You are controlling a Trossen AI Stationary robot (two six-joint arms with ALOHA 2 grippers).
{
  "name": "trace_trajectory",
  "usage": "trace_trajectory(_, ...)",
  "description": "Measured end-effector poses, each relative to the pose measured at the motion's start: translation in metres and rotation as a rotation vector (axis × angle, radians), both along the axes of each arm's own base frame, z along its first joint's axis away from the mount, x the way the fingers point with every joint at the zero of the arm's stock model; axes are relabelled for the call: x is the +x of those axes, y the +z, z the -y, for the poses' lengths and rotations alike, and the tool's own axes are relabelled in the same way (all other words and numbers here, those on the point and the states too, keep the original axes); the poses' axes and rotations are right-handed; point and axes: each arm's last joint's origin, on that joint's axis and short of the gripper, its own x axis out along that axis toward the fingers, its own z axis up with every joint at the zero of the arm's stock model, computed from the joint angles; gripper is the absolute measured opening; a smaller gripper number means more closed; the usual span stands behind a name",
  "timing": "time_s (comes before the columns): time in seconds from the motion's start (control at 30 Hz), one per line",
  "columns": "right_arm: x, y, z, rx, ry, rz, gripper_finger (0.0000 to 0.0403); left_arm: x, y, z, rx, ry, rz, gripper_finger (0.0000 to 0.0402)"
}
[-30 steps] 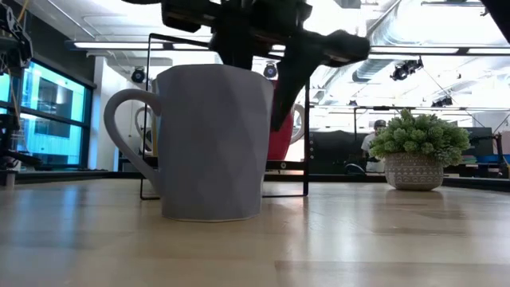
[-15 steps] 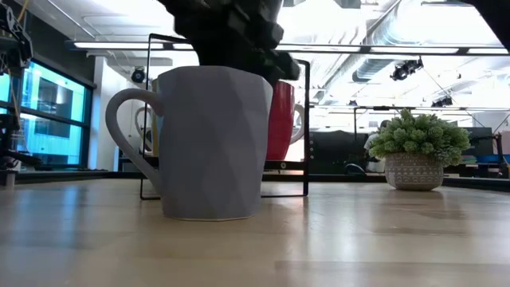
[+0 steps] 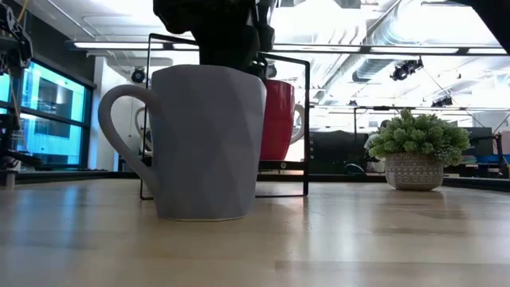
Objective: Place coffee mugs
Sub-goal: Put the blue mug on the shelf
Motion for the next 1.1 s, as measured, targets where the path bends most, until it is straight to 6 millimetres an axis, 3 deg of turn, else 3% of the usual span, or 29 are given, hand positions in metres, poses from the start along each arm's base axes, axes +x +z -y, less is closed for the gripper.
trace_trajectory(0.3,0.001,0.000,0.003,-0.003,0.005,0.003,0.0129,0.000,0.000,0.000,-0.002,0.001,-0.002,0.0000)
trace_trajectory(0.43,0.000,0.000,0.003,0.008,-0.063,-0.005,0.0093,0.000,0.000,0.000,-0.002,0.002,-0.002,0.0000)
trace_trajectory(0.6,0.000,0.000,0.003,0.033,-0.148,-0.009,0.0016,0.000,0.000,0.000,-0.001,0.006,0.000,0.0000)
trace_trajectory(0.83,0.000,0.000,-0.002,0.073,-0.288,-0.004,0.0002,0.000,0.000,0.000,0.000,0.006,0.000,0.0000)
trace_trajectory(0.93,0.000,0.010,-0.010,0.070,-0.278,0.040,0.0002,0.000,0.000,0.000,0.000,-0.002,-0.001,0.0000)
trace_trajectory(1.1,-0.002,0.052,-0.017,0.113,-0.276,0.146,0.0001,-0.001,-0.001,0.000,0.008,-0.029,-0.014,0.0000)
